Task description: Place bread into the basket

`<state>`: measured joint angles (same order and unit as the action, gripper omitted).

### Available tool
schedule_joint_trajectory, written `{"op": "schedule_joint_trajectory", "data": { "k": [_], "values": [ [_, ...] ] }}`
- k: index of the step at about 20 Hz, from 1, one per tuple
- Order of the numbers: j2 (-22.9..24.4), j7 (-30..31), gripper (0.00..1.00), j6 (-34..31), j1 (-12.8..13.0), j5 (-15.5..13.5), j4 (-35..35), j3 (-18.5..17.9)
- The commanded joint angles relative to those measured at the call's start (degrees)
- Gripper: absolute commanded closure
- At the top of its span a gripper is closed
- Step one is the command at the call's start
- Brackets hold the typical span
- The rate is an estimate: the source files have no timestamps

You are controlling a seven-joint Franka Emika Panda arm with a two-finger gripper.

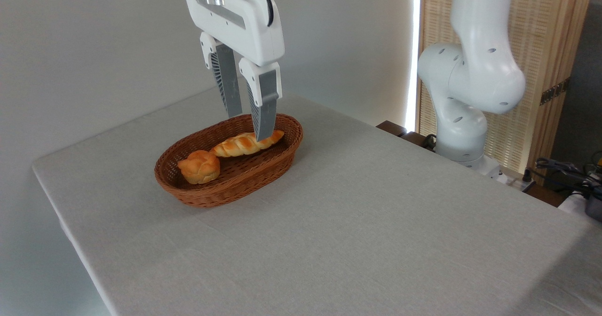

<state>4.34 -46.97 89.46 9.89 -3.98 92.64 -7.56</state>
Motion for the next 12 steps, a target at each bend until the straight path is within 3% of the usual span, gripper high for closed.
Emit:
{"op": "schedule_joint_trajectory", "data": {
  "k": [1, 9, 12],
  "values": [
    [-3.20, -0.32, 0.00, -3.32, -0.57, -0.50, -5.19, 0.27],
    [-3.72, 0.48, 0.00, -2.45, -1.01, -0.06, -5.02, 2.82],
    [-3.81, 0.91, 0.00, 0.80, -1.80, -0.41, -5.02, 2.82]
  ]
}}
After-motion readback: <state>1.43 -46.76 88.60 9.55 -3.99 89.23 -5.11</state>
